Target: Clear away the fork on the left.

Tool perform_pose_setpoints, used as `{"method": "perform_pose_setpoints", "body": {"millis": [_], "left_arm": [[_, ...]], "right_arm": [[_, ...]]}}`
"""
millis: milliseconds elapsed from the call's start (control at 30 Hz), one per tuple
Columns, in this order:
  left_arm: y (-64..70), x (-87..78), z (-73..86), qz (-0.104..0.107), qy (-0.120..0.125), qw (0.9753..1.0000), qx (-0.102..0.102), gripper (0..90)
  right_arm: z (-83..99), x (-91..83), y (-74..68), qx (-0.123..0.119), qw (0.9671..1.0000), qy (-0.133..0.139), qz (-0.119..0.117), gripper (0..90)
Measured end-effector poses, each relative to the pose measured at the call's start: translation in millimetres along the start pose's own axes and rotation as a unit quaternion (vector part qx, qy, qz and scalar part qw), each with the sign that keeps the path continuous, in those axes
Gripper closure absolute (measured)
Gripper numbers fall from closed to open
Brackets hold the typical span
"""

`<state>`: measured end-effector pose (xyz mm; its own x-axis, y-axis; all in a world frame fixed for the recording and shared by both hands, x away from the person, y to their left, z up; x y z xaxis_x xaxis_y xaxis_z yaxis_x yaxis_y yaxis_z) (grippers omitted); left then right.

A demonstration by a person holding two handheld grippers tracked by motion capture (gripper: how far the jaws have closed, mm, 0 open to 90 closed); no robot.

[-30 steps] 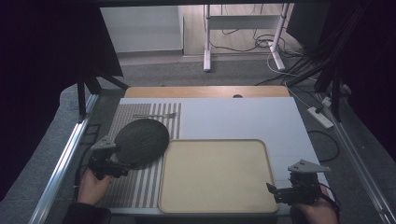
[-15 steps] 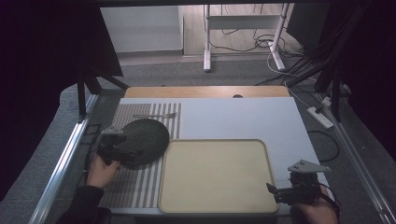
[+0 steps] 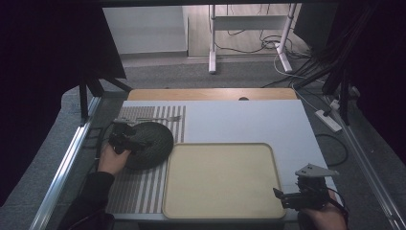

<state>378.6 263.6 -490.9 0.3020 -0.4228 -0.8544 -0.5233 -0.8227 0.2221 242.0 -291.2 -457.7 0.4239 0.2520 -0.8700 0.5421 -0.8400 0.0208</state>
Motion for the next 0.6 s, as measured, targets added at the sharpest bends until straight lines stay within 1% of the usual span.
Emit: {"method": "perform_pose_setpoints", "body": {"millis": [100,200,533,600], "left_arm": [[-3.5,3.4,-6.8,-0.008,-0.003,1.0000,-0.002,0.0],[-8.1,6.3,-13.0,-0.013,0.000,0.9999,-0.006,0.0],[-23.7,14.0,-30.1,-0.021,-0.003,0.9997,-0.007,0.6],[-27.3,14.9,-33.6,-0.028,-0.005,0.9995,-0.009,0.8]], "right_arm": [[-0.1,0.1,-0.2,0.000,1.0000,-0.002,0.000,0.0],[-0.2,0.3,0.2,0.000,1.0000,-0.001,-0.001,0.0],[-0.3,0.4,0.2,-0.001,1.0000,-0.002,-0.001,0.0],[-0.3,0.4,0.1,-0.001,1.0000,-0.003,-0.001,0.0]]}}
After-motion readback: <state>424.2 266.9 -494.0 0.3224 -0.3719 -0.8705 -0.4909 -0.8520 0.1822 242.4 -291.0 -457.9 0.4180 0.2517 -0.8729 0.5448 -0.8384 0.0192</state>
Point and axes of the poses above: each handheld gripper's, and its own axes: x roughly forward along the jaws, z roughly out of its underside, y roughly to its right, the point moved 1 cm from there along x, roughly forward along the jaws, and after that the axes turned 14 degrees about -y, right-handed, at the moved point
